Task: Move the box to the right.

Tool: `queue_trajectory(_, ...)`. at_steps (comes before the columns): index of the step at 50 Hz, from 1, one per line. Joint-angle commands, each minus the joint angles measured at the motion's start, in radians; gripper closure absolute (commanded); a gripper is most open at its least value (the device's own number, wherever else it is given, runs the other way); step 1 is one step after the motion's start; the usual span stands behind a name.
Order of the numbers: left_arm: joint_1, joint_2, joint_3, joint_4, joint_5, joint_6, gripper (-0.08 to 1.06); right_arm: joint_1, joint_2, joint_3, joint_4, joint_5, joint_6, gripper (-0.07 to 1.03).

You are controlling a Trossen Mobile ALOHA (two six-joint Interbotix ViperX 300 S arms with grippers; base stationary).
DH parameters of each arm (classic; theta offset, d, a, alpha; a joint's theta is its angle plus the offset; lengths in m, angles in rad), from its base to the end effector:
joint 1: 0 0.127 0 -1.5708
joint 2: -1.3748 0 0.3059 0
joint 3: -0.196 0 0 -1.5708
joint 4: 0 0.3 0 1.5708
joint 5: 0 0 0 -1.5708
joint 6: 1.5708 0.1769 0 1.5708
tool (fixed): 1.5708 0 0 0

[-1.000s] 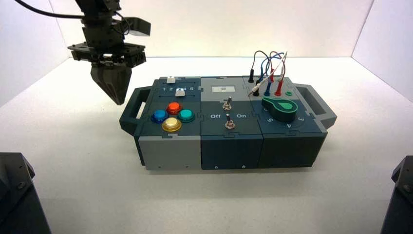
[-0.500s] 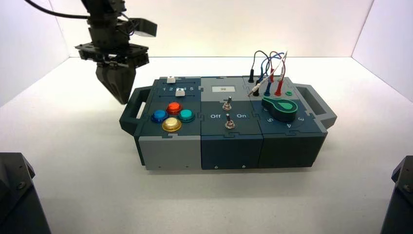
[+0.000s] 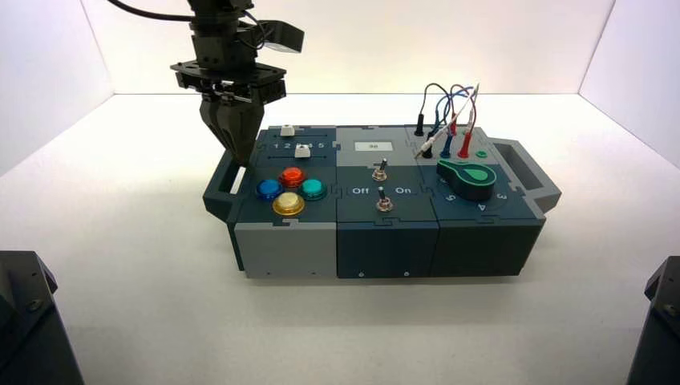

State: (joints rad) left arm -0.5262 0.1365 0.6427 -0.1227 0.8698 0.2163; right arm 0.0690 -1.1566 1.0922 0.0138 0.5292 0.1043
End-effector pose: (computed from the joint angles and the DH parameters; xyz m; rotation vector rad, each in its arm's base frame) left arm 0.2513 -0.1651 0.0297 0.4598 1.5995 -0.5849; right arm 0.2062 0.0155 0.2423 0.0996 0.4684 0.0475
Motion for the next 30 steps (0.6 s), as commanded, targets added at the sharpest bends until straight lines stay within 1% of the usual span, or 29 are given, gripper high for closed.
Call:
queue_trajectory(1, -0.032, -0.011, -0.021, -0.011, -0.003, 0.006, 1.01, -0.003, 0.005, -0.020, 0.006, -0.006, 0.006, 0.99)
queue_trajectory(6, -0.037, -0.005, -0.023, -0.011, -0.003, 0.017, 1.01, -0.002, 0.003, -0.020, 0.006, -0.006, 0.006, 0.98)
queue_trajectory(8, -0.040, -0.002, -0.025, -0.015, -0.002, 0.020, 1.01, -0.003, 0.003, -0.018, 0.006, -0.006, 0.006, 0.98)
queue_trajectory(12, -0.051, 0.005, -0.031, -0.015, -0.003, 0.025, 1.01, -0.002, 0.003, -0.020, 0.006, -0.006, 0.011, 0.98)
queue_trajectory(19, -0.081, 0.014, -0.044, -0.018, -0.002, 0.031, 1.01, -0.003, 0.003, -0.020, 0.006, -0.005, 0.012, 0.98)
queue_trajectory(30, -0.120, 0.031, -0.075, -0.034, 0.005, 0.040, 1.01, -0.003, 0.000, -0.020, 0.006, -0.005, 0.014, 0.99)
